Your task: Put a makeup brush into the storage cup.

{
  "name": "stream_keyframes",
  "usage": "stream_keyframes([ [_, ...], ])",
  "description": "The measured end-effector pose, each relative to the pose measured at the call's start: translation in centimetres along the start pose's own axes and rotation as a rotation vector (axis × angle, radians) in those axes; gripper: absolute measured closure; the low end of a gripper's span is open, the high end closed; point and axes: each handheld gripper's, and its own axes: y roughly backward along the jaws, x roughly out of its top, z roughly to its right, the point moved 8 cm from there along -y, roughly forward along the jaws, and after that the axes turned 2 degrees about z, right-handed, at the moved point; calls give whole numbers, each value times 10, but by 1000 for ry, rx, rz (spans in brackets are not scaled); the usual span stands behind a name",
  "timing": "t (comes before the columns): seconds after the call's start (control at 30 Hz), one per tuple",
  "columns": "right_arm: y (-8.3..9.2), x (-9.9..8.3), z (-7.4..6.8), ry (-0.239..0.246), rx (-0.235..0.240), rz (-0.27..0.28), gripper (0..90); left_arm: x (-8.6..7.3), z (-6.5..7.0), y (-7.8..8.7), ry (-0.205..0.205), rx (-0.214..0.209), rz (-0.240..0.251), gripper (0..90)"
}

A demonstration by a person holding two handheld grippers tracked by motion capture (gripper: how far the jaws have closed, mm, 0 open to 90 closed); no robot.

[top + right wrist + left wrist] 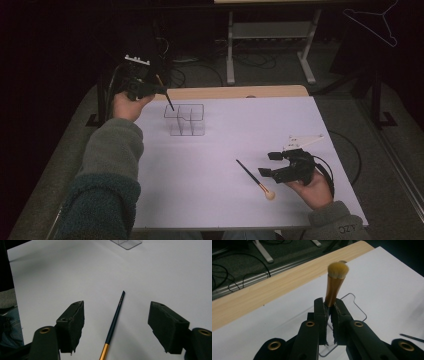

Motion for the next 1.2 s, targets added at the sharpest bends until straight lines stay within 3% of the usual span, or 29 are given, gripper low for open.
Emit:
stream_keyframes([
  [0.13,0,0,-1,1,0,-3,282,-9,-2,-5,17,0,3,830],
  [0.47,-3,-1,-3,4,5,-17,282,-41,-5,-26,57,1,-45,825],
  [0.67,-4,-1,-3,11,5,-22,281,-48,-6,-31,66,3,-49,820],
  [0.77,-4,-1,-3,8,4,-22,281,-50,-8,-31,78,18,-58,698],
  [0.93,-4,-2,-3,6,1,-24,281,-55,-9,-25,58,35,-73,647],
  [1.0,-4,-3,-3,7,-3,-28,281,-55,-9,-22,66,41,-54,639],
  [1.2,-6,-3,-3,16,-11,-34,281,-61,-7,-10,34,43,-49,611],
])
